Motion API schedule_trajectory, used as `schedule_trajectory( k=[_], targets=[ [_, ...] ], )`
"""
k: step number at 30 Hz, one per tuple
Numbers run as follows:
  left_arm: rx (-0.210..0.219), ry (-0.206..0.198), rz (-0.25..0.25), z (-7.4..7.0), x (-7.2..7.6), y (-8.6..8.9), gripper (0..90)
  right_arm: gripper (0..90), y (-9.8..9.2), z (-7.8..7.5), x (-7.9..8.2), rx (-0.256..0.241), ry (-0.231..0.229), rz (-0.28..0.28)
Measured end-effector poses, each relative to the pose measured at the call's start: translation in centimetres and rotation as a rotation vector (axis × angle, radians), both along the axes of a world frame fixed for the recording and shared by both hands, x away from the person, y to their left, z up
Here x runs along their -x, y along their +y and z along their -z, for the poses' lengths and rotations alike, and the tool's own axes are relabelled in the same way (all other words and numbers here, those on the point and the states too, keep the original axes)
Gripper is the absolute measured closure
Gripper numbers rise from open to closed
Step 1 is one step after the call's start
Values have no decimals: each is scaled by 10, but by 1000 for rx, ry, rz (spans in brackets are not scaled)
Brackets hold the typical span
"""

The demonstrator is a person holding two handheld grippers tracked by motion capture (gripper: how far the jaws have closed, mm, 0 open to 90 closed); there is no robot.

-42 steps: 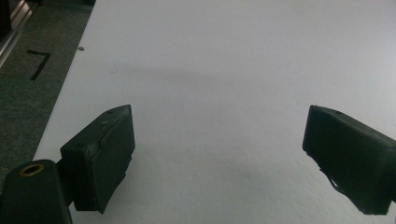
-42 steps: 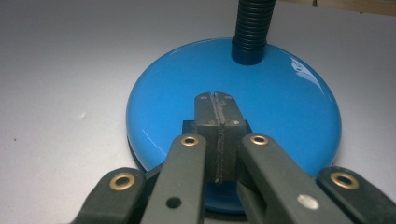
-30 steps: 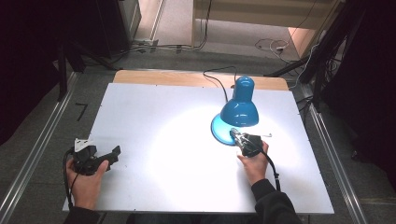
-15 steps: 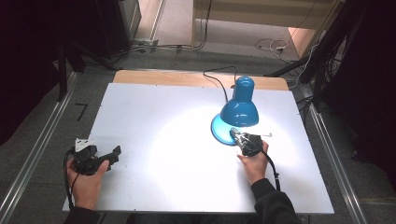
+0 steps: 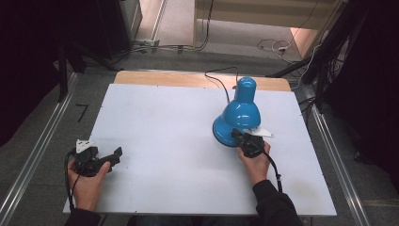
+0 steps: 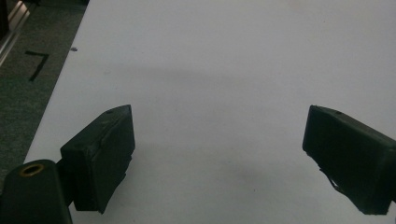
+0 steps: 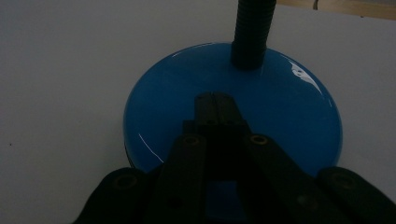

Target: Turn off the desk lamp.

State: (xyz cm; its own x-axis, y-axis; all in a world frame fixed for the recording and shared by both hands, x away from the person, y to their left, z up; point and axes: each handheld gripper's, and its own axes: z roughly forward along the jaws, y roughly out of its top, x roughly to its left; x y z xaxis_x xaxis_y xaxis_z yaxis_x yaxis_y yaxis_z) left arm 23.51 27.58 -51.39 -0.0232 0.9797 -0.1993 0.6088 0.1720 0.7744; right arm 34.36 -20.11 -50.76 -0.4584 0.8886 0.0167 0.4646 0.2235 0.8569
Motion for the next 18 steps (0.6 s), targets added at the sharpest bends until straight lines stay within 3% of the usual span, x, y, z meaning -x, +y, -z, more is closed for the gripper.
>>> schedule_trajectory(
  k=[12, 18],
  targets=[
    [4, -1, -2, 0, 0, 1, 102, 881, 2, 2, -5, -10, 4, 10],
    [6, -1, -6, 0, 0, 3, 102, 880, -2, 1, -7, -51, 21, 4]
  ],
)
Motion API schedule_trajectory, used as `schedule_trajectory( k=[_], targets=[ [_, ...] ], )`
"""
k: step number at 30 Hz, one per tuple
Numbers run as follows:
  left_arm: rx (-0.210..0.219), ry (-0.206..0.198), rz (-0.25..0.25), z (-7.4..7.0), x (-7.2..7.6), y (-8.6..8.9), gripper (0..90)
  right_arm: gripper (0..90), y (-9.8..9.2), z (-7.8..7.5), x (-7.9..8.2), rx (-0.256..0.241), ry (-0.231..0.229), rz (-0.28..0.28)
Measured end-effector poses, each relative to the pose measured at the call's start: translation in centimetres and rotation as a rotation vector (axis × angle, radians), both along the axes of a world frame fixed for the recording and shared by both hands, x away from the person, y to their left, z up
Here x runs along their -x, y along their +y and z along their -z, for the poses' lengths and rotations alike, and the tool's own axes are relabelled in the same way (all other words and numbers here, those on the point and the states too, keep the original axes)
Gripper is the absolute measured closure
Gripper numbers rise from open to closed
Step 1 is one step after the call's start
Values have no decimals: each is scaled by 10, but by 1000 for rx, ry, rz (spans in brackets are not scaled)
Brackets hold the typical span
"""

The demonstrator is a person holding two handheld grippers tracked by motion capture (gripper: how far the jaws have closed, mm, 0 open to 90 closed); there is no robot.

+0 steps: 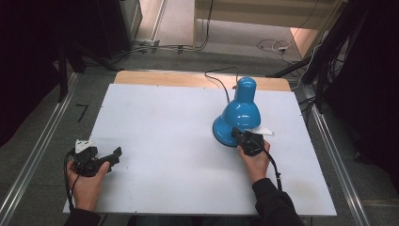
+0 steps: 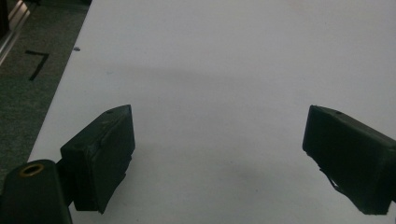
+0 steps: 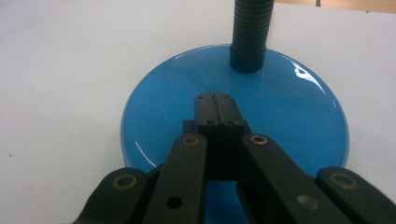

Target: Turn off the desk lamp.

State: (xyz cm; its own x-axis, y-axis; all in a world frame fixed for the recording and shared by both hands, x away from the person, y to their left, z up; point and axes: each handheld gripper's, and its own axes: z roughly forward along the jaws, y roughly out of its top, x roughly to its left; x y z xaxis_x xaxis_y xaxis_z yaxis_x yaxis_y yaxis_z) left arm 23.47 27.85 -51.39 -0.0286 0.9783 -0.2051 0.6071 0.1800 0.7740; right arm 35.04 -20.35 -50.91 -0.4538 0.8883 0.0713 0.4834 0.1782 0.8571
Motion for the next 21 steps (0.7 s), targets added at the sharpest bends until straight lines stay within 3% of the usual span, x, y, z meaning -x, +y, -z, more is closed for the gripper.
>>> schedule_trajectory(
  k=[5, 11, 21],
  targets=[
    [1, -1, -2, 0, 0, 1, 102, 880, -5, -2, -1, -31, 6, 18],
    [0, -1, 0, 0, 0, 0, 102, 875, -9, -3, -1, -30, 8, 31],
    [-1, -1, 2, 0, 1, -1, 102, 751, -18, -6, -2, -38, 20, 39]
  ],
)
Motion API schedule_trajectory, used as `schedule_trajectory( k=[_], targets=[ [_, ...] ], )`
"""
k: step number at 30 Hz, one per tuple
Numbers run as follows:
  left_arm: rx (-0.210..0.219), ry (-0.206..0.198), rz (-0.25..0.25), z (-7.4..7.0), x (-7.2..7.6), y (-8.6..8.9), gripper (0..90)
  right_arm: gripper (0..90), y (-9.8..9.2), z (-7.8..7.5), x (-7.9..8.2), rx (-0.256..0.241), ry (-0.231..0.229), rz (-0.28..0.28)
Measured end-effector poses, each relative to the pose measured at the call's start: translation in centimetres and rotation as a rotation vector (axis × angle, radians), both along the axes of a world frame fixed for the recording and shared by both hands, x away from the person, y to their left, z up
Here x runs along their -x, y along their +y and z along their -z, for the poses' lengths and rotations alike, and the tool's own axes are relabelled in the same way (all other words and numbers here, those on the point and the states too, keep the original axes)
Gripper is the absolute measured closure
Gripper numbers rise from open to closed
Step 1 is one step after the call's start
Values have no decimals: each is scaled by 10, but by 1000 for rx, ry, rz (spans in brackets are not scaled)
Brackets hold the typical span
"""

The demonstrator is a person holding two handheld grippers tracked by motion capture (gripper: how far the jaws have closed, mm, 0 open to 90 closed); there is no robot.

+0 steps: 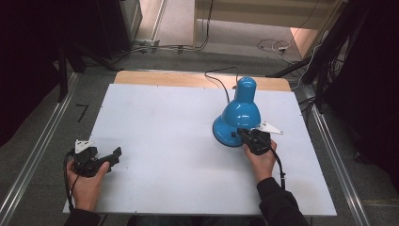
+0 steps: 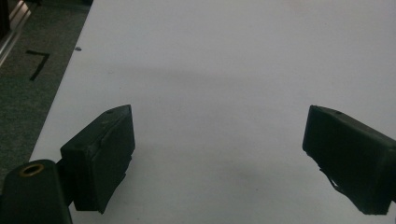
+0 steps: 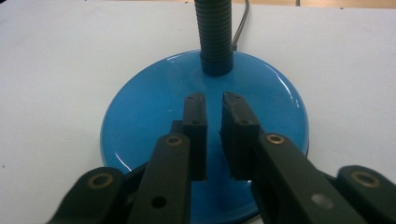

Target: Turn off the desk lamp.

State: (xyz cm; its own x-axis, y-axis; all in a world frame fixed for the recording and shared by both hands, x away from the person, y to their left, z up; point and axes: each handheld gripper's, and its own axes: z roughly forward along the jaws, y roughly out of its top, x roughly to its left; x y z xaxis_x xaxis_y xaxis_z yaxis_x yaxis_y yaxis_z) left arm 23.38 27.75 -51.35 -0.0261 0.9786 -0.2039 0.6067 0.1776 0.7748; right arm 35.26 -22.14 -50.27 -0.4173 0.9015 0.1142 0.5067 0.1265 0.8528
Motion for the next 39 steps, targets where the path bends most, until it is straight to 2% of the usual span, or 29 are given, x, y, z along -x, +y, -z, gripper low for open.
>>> schedule_trajectory(
  k=[5, 17, 23, 26, 29, 39],
  targets=[
    [-2, 1, -1, 0, 0, 0, 102, 647, -4, -1, 0, -8, -4, 13],
    [-3, 2, -1, 0, 0, -1, 102, 329, -8, -2, 1, -26, 1, 23],
    [-3, 5, -1, 1, 0, -1, 102, 228, -9, -1, 1, -18, -2, 26],
    [-1, 1, -1, 0, 0, -1, 102, 209, -8, -1, 1, -23, 10, 27],
    [-1, 1, -1, 0, 0, 0, 102, 197, -9, -2, 1, -16, -1, 26],
    [-2, 1, -1, 0, 0, -1, 102, 177, -16, -3, 2, -16, 5, 31]
  ],
)
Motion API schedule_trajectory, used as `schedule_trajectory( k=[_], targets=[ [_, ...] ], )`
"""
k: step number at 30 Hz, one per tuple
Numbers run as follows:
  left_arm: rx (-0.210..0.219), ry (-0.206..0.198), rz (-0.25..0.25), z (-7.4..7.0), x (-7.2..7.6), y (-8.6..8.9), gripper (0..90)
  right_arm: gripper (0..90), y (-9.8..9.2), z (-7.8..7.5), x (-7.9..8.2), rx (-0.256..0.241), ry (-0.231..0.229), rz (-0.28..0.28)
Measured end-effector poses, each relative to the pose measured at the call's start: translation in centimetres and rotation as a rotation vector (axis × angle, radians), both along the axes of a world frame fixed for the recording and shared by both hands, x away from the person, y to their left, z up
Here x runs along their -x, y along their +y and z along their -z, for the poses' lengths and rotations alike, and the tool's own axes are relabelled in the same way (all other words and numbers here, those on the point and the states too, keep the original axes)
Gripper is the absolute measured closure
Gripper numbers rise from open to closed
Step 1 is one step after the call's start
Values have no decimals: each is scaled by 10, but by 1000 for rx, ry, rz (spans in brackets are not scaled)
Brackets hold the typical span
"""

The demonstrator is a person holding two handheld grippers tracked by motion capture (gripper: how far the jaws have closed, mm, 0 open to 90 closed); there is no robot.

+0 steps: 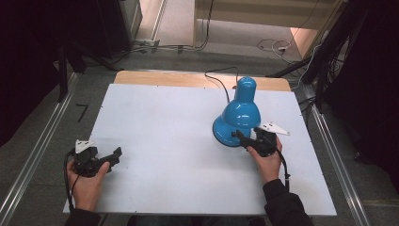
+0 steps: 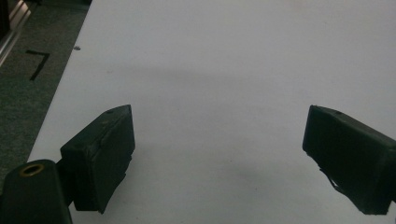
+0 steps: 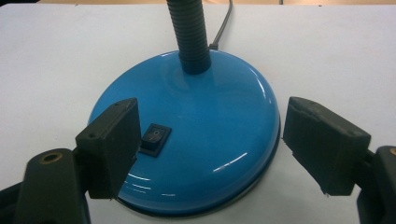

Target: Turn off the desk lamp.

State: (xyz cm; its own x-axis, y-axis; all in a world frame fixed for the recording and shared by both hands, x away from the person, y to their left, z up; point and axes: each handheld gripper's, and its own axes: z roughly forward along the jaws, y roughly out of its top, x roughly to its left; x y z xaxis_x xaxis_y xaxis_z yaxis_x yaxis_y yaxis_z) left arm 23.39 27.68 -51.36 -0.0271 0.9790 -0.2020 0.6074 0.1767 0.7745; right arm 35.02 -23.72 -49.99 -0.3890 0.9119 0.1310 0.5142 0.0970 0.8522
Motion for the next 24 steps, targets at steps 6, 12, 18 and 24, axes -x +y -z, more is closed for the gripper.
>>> schedule_trajectory(
  k=[6, 12, 18, 24],
  targets=[
    [0, 1, 1, 0, 0, 0, 102, 172, -7, 0, 1, 20, 4, 4],
    [0, 0, 0, 0, 0, 0, 103, 170, -15, -2, 3, 28, 0, 14],
    [-3, 2, 0, 0, -1, -1, 102, 161, -27, -3, 7, 23, 6, 15],
    [-4, 3, 1, 0, -1, -1, 102, 152, -38, -4, 10, 27, 11, 31]
  ],
)
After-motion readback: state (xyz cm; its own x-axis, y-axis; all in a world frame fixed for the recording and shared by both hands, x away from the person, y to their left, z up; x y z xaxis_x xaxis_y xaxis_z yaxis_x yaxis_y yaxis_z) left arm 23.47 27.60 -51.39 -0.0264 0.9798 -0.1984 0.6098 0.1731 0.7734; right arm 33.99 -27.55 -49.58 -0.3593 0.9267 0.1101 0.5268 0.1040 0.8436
